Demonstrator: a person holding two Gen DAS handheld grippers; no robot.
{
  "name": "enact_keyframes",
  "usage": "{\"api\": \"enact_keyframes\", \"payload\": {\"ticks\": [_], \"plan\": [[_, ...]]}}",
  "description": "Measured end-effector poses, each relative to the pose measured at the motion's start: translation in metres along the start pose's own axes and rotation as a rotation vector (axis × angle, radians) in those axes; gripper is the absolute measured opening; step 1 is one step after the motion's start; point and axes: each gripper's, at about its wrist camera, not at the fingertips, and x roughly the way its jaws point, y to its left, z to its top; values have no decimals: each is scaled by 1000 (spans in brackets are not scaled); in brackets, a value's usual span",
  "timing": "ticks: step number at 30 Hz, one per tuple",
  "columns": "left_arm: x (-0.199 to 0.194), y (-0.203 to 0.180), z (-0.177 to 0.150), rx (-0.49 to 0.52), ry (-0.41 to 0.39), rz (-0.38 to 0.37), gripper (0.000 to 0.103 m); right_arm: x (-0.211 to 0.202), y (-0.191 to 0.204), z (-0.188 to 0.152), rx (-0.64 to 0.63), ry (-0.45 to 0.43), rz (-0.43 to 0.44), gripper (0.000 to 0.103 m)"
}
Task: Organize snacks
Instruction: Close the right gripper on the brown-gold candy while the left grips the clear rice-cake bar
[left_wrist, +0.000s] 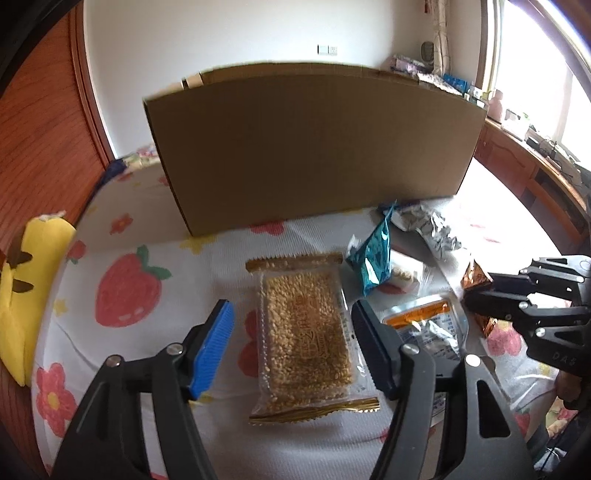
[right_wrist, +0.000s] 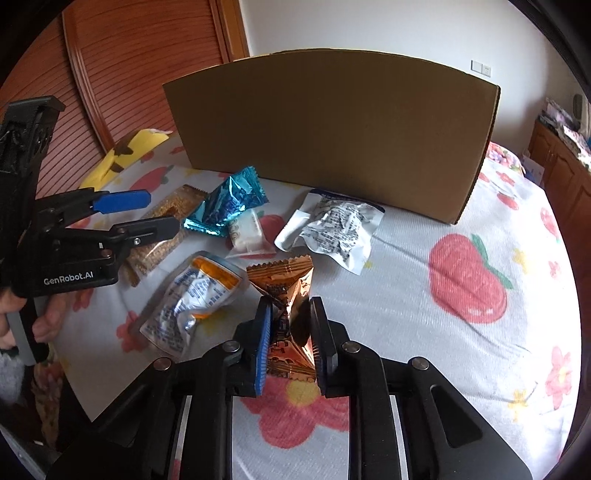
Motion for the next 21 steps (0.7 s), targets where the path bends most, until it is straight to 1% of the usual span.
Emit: {"api": "enact_keyframes", "payload": {"ticks": [3,6,12,14,17,21], "plan": [[10,2,-2,-13,38,-15,67,0,-2,0,6,-3,4,18],[13,1,-4,-5,31,-1,67,0,0,-1,-3,-6,-5,18],[13,1,-5,-6,23,4,68,3,4,0,-18,-11,-18,18],[14,2,-7,-8,23,9,69,3,3,0,-11,-12,-11,18],[15,5,-7,-22,26,24,76,2,1,-1,-5,-14,-6,18],[16,10,-7,-25,27,23,77,0,1,-2,-8,-15,-10,18]]}}
